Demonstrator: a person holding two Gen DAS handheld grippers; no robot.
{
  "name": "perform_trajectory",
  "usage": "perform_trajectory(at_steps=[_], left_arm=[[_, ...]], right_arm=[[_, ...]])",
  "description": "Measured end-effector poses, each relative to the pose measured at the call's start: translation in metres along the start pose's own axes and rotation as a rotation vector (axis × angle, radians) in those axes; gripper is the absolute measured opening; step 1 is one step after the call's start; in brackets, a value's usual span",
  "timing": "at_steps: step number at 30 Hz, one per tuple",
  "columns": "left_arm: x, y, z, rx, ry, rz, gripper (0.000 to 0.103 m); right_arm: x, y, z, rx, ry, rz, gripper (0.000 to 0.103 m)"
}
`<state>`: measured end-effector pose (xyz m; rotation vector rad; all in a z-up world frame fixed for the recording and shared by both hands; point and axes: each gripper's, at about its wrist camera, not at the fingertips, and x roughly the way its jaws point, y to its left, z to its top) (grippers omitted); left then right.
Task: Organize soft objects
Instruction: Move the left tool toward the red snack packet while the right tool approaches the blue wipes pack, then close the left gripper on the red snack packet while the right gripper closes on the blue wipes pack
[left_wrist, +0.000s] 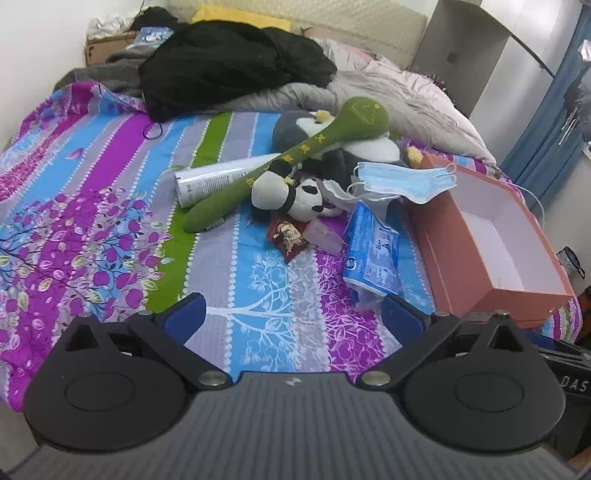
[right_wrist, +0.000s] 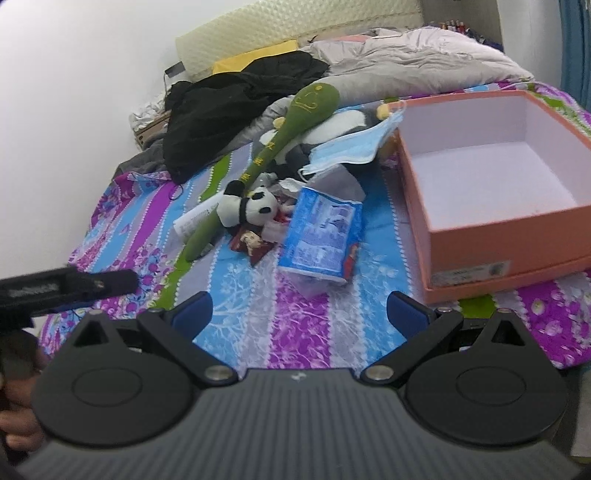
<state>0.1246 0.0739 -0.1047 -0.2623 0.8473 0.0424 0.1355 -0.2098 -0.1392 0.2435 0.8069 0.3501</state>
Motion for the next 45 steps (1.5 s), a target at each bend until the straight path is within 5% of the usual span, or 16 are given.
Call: perform_trajectory(at_steps=[9,20,26,31,33,35,40,45], left_arm=[[0.057,0.009,0.024,-0.002,0.033,-0.008,0.099],[0.134,0.020,0.046,-0.025,0.075,-0.049,0.093],[0.183,0.034,0.058,-0.146,0.118,-0.091,0.091],[0.222,0.034,0.066,-0.126,0.132,-0.057,0.090],[0.235,0.033,0.067,-0.106,0.145,-0.042,0.087],[0.246,0.032,0.067,-0.095,0.156,-0.043,0.078],[0.263,0.032,0.068,-0.099,0.191,-0.070,0.075],[0.264,0.030,0.074,-0.086,0.230,-0.104,0.052]], right_arm=[[0.045,0.005,0.009,-0.021,0.042,-0.006,0.102],[0.103,0.000,0.027,0.003,0.069,-0.038,0.090],[0.145,-0.007,0.046,0.029,0.083,-0.056,0.091],[0.185,-0.014,0.050,0.041,0.130,-0.067,0.091],[0.199,-0.017,0.048,0.031,0.155,-0.119,0.091],[0.209,-0.021,0.045,0.034,0.179,-0.108,0.091],[0.225,-0.031,0.041,0.064,0.244,-0.089,0.093],[0.228,-0.021,0.047,0.037,0.272,-0.115,0.086]])
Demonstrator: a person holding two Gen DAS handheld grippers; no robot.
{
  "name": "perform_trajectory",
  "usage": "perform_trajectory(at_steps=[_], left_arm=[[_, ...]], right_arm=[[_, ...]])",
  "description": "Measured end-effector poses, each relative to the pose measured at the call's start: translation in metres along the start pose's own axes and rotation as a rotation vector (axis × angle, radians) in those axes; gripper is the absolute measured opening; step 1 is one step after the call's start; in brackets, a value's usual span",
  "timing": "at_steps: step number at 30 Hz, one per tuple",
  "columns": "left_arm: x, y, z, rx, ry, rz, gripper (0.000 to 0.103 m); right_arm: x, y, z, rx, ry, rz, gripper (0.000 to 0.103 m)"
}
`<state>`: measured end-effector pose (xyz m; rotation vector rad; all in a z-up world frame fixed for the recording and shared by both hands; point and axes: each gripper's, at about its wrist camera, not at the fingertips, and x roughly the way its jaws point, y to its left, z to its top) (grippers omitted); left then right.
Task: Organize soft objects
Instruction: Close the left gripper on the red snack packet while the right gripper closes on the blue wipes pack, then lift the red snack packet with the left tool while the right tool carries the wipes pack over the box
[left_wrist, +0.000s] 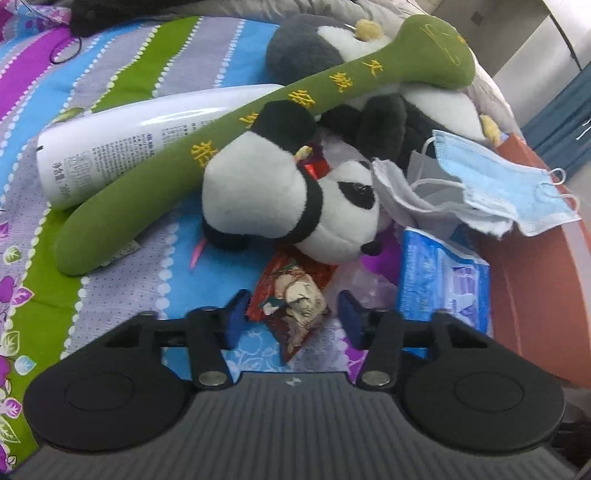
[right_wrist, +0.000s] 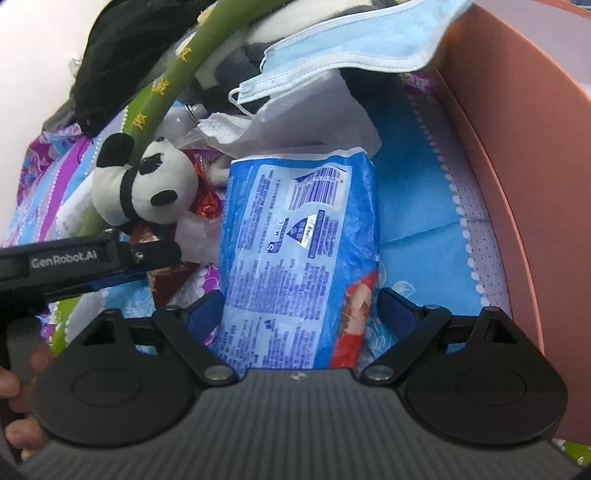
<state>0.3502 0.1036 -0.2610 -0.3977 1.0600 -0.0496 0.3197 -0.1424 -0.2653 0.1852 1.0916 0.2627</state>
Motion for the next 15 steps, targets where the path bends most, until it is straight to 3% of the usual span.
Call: perform_trajectory(at_steps=[1,5,6,7,10,12,15], left_arm=[[-0.001,-0.001,0.001,0.001,0.008,0.008,0.048],[-0.008,-0.001,-0.005,0.035,-0.004,0.000,0.043],[-0.006,0.001,-0.008,0.042,-0.015,-0.006,0.043],[-0.006,0.002,-0.011,0.038,-0.015,0.001,0.042],[-0.020,-0.002,-0.015,0.052,-0.066,0.001,0.040],[-0.024,-0.006,-0.019,0.060,-0.085,0.032,0.040],[-0.031,-0.011,-0.027,0.031,-0.092,0.006,0.039]], right_arm=[[-0.003,0.002,0.001,-0.003,0.004,-0.004,0.075],[-0.010,0.001,-0.001,-0.017,-0.010,-0.003,0.063],[-0.010,0.000,-0.004,-0.030,-0.014,-0.009,0.057],[-0.011,-0.001,-0.005,-0.031,-0.006,-0.021,0.043],[-0.021,-0.003,-0.011,-0.070,-0.057,0.006,0.032],[-0.022,-0.006,-0.018,-0.086,-0.064,0.010,0.028],[-0.032,-0.012,-0.026,-0.084,-0.082,0.021,0.026]])
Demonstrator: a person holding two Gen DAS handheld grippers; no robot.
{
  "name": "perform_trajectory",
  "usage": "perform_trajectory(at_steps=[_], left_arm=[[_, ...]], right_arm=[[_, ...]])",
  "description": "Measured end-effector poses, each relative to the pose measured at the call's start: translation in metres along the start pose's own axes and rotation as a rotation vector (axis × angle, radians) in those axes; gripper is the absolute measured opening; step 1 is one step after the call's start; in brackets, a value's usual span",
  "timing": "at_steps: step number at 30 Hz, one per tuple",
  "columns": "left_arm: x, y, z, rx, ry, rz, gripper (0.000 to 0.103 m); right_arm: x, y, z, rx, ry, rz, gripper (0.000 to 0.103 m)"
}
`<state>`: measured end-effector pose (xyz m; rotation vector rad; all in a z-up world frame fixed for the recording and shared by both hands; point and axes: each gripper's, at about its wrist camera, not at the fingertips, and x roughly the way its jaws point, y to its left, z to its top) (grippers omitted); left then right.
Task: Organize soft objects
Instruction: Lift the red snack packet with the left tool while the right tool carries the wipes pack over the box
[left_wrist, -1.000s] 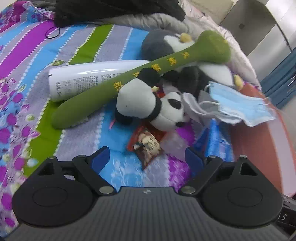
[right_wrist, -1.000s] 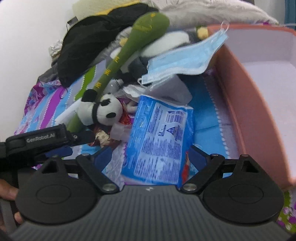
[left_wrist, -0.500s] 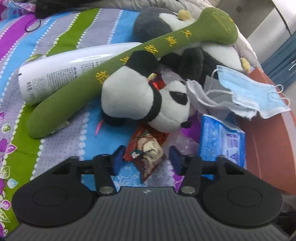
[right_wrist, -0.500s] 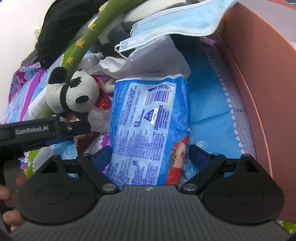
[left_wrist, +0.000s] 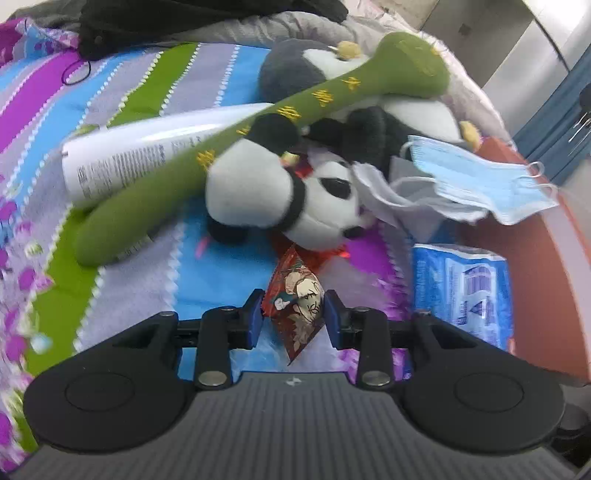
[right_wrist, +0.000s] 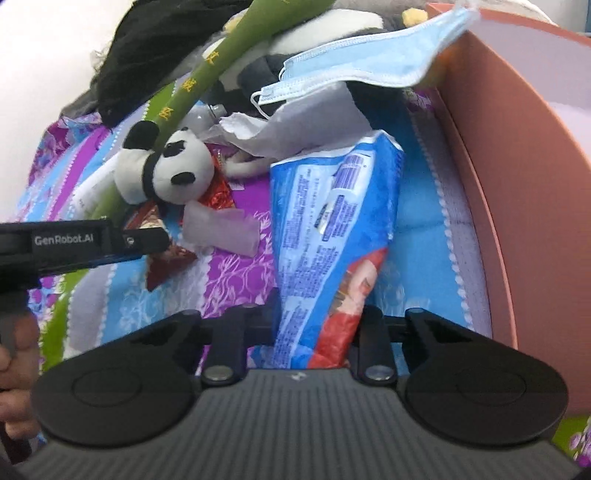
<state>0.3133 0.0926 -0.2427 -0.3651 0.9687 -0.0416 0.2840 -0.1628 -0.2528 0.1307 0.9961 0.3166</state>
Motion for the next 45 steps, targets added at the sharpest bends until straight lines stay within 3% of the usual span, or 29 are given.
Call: perform_trajectory(at_steps=[9,19,31,45], left_arm=[[-0.038,-0.031,-0.045,0.029,-0.021,0.000,0.039],[-0.071,-0.045,-0.060,0.060,-0.043,-0.004,0.039],[-0.108,-0.079,-0.041,0.110,-0.118,-0.033,0.039],[-0.162,-0.133,0.001,0.145,-0.217,-0.096,0.039]], right_arm=[[-0.030,0.000,-0.018,-0.033,-0.050,-0.015,0.026],[-0.055,0.004,-0.025,-0.016,-0.106,-0.012,0.026],[-0.108,-0.005,-0.011,-0.052,-0.201,-0.009,0.026],[-0.182,-0.027,0.033,-0.079,-0.367,-0.021,0.026]])
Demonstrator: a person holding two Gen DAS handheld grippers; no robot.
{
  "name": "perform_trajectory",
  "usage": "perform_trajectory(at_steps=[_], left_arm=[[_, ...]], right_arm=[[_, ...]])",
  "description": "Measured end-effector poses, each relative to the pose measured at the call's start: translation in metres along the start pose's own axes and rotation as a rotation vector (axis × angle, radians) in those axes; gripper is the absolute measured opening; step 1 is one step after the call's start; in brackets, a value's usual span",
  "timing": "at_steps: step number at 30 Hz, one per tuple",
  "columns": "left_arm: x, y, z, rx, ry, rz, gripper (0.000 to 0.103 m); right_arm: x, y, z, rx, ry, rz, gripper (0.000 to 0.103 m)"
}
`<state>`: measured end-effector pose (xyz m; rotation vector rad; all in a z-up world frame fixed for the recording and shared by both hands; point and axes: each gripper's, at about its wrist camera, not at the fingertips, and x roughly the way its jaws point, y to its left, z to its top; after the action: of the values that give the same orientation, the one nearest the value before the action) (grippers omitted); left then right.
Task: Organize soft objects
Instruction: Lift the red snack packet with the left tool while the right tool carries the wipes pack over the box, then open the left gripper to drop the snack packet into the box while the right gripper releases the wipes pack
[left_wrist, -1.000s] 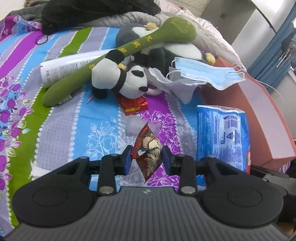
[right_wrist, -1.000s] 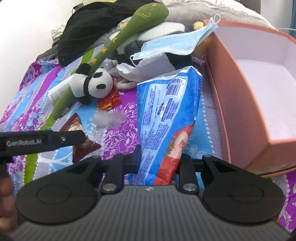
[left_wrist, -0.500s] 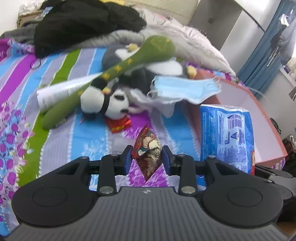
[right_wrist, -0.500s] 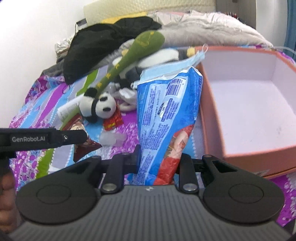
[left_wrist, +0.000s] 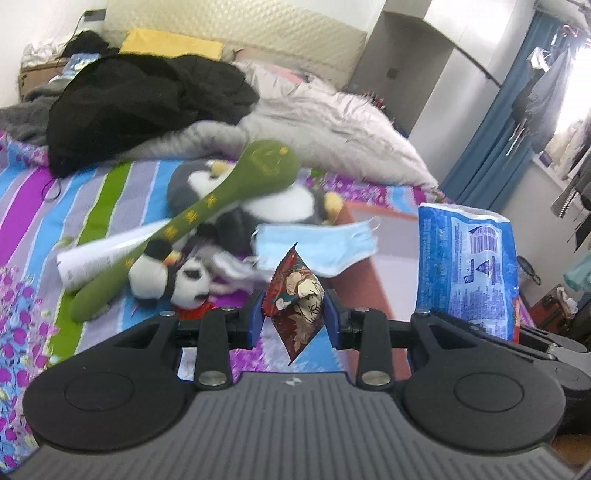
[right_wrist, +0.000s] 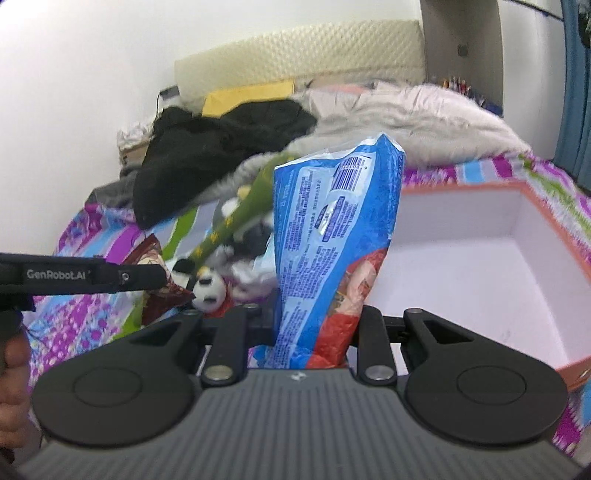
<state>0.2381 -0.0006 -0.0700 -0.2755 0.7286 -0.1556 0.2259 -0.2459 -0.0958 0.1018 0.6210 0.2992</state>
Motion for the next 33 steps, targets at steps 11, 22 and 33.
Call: perform_trajectory(at_steps=[11,22,33], left_arm=[[0.019,-0.074,0.042,0.068,-0.018,-0.113,0.039],[0.116,-0.149,0.013,0.162,0.175,-0.205,0.039],[0.190,-0.196,-0.021,0.253,0.328,-0.172,0.039]], right_arm=[[-0.027,-0.062,0.042,0.027,-0.092,-0.100,0.026],[-0.001,-0.164,0.016,0.153,0.068,-0.228,0.026],[0.040,-0.219,-0.034,0.167,0.184,-0.343,0.027]])
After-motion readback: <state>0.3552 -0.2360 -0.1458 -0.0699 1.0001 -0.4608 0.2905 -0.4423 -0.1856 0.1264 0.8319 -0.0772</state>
